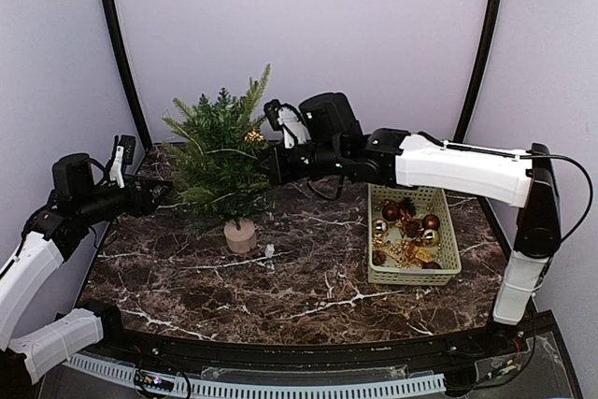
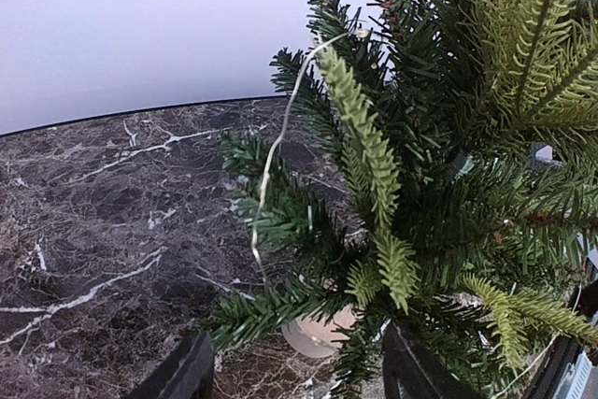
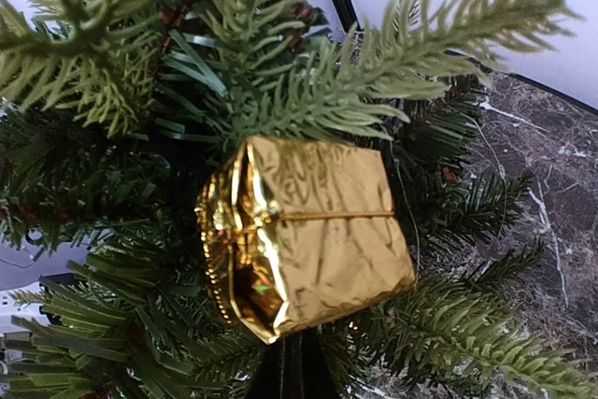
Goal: Decorate the small christmas tree
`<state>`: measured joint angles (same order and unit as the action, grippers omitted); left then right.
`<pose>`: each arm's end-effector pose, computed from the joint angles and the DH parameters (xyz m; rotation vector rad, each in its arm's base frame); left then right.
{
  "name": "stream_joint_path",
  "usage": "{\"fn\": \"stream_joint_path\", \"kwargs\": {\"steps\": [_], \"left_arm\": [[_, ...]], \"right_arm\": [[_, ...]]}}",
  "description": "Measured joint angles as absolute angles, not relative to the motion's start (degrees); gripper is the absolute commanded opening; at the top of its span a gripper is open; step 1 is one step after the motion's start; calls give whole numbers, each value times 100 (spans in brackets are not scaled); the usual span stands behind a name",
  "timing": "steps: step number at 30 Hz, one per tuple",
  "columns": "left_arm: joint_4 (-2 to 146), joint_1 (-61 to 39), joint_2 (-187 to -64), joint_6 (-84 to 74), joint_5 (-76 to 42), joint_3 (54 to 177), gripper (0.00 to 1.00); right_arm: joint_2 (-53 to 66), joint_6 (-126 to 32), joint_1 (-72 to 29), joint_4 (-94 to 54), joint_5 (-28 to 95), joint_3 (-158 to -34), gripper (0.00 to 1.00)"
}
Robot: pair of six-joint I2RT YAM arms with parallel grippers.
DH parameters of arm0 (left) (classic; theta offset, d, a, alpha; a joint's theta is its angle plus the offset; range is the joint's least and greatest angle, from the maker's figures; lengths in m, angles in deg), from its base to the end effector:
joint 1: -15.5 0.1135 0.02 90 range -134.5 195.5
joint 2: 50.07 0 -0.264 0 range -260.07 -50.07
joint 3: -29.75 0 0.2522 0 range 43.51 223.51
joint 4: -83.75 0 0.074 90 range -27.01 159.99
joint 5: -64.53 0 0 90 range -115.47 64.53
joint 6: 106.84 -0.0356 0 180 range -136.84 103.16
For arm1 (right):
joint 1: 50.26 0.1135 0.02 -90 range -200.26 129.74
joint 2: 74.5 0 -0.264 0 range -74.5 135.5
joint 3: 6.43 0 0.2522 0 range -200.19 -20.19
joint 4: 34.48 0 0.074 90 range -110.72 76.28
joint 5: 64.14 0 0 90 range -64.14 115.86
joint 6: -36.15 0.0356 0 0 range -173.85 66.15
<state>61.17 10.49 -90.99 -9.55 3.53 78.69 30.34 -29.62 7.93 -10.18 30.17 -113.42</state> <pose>0.1698 -0.0322 0.2952 0.3240 1.8061 -0.6117 0.2302 0.3762 0.3369 -0.6637 1.9916 0.9894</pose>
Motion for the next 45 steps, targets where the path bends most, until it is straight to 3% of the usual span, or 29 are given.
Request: {"fn": "stream_joint_path", "kwargs": {"steps": [5, 16, 24, 29, 34, 45], "left_arm": [[6115, 1049, -9099, -957, 344, 7869, 64], [6112, 1049, -9058, -961, 202, 7869, 69], [6110, 1049, -8938, -968, -12, 7869, 71], [6110, 1049, -8907, -968, -133, 7869, 71], [6110, 1049, -8918, -970, -222, 7869, 71], [6110, 1049, -8975, -968, -275, 7869, 70]], "right_arm": [[2953, -2984, 793, -1035, 3007, -11303, 2], [1801, -3026, 793, -967, 2493, -10551, 47], [197, -2691, 477, -572, 1669, -9428, 65], [-603, -2219, -638, -163, 1466, -8405, 69], [-529, -2003, -1539, 410, 1472, -7460, 65], [59, -1706, -1934, 1207, 1383, -6842, 62]]}}
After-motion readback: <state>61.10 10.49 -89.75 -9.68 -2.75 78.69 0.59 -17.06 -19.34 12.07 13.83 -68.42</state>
